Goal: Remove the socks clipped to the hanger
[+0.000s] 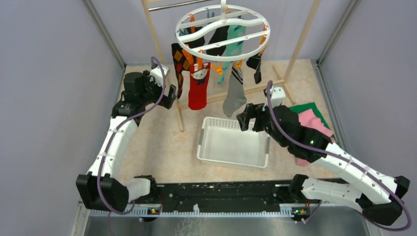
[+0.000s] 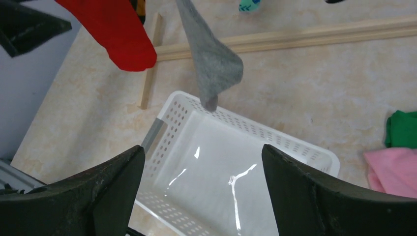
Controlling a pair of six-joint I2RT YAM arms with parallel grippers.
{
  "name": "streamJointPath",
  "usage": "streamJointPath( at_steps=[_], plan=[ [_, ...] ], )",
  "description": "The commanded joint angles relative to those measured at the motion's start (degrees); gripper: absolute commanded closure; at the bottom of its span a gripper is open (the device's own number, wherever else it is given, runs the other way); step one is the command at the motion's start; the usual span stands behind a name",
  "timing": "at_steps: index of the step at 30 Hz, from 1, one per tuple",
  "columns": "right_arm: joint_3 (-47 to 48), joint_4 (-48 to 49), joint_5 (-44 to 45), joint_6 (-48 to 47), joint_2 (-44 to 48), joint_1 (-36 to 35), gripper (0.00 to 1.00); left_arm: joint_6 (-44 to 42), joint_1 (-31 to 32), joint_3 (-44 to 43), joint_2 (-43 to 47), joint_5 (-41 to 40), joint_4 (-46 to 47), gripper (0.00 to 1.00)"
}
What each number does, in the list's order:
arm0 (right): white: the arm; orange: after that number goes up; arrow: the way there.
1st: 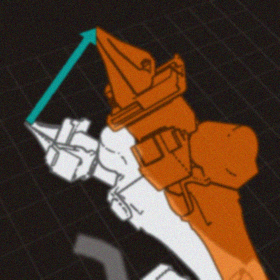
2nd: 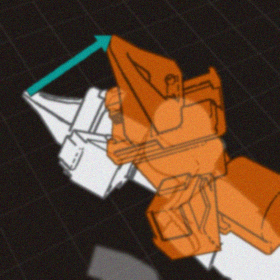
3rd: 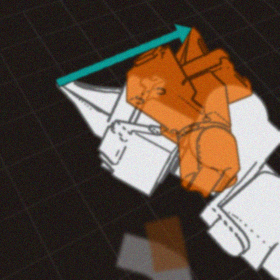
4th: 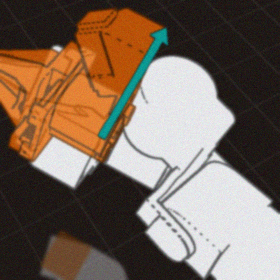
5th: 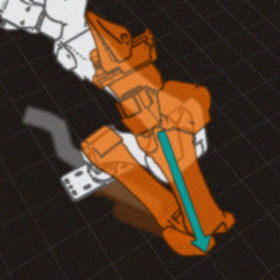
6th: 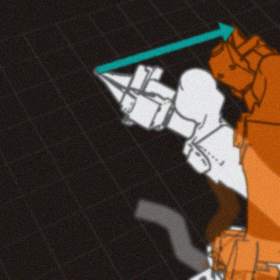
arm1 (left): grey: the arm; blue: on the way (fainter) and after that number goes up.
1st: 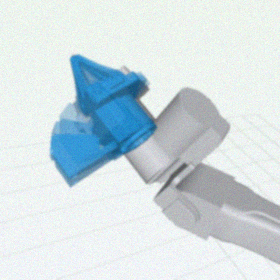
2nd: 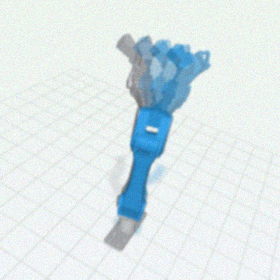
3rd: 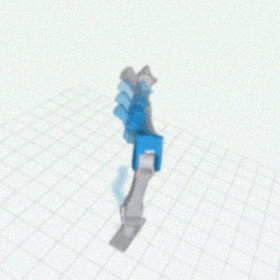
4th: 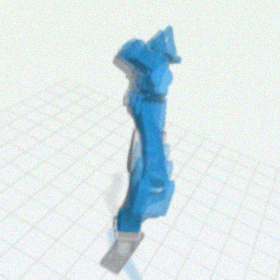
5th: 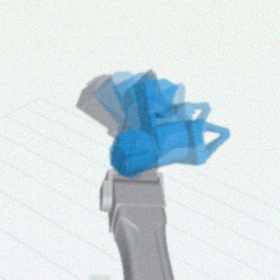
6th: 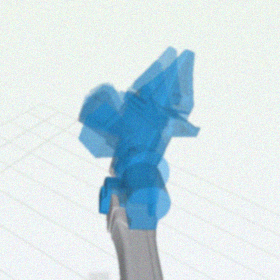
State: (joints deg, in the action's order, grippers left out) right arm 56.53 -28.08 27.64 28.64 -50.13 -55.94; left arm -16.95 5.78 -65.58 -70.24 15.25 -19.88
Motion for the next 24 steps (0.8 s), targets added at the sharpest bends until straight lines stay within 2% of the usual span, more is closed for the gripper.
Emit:
streamJointPath(
  at_steps=[1, 5, 7, 9, 12, 15, 18, 20, 24],
  plan=[
    [6.4, 4.9, -7.0, -8.3, -3.9, 5.2, 0.12, -4.4, -0.2, -3.2, 6.3, 15.7, -15.4, 0.01],
    [8.5, 9.8, -11.9, -12.2, -9.7, 12.3, 0.13, -6.9, -0.2, -8.4, 6.4, 21.5, -27.4, 0.01],
    [8.6, 13.0, -13.2, -14.0, -12.2, 14.9, 0.19, -8.4, -0.2, -10.3, 6.7, 23.7, -31.6, 0.01],
    [8.9, 15.2, -12.9, -15.9, -14.4, 16.1, 0.35, -10.1, -0.1, -11.0, 7.3, 27.7, -34.5, 0.01],
    [10.3, 16.8, -17.0, -16.8, -16.2, 16.5, 0.68, -10.3, 0.0, -9.8, 8.3, 34.1, -35.4, 0.01],
    [11.2, 17.3, -22.8, -15.2, -16.4, 16.5, 0.85, -9.1, 0.5, -6.7, 8.3, 40.4, -33.5, 0.01],
    [10.7, 17.8, -28.1, -13.1, -15.6, 16.4, 0.93, -7.0, 2.0, -4.3, 7.9, 45.4, -29.0, 0.01],
    [10.2, 18.1, -30.4, -11.7, -15.1, 16.4, 0.99, -5.0, 4.1, -4.1, 7.5, 45.2, -25.7, 0.01],
    [9.3, 19.0, -33.3, -9.4, -14.4, 16.4, 1.00, -2.5, 7.5, -5.4, 5.6, 45.3, -20.6, 0.01]
  ],
)
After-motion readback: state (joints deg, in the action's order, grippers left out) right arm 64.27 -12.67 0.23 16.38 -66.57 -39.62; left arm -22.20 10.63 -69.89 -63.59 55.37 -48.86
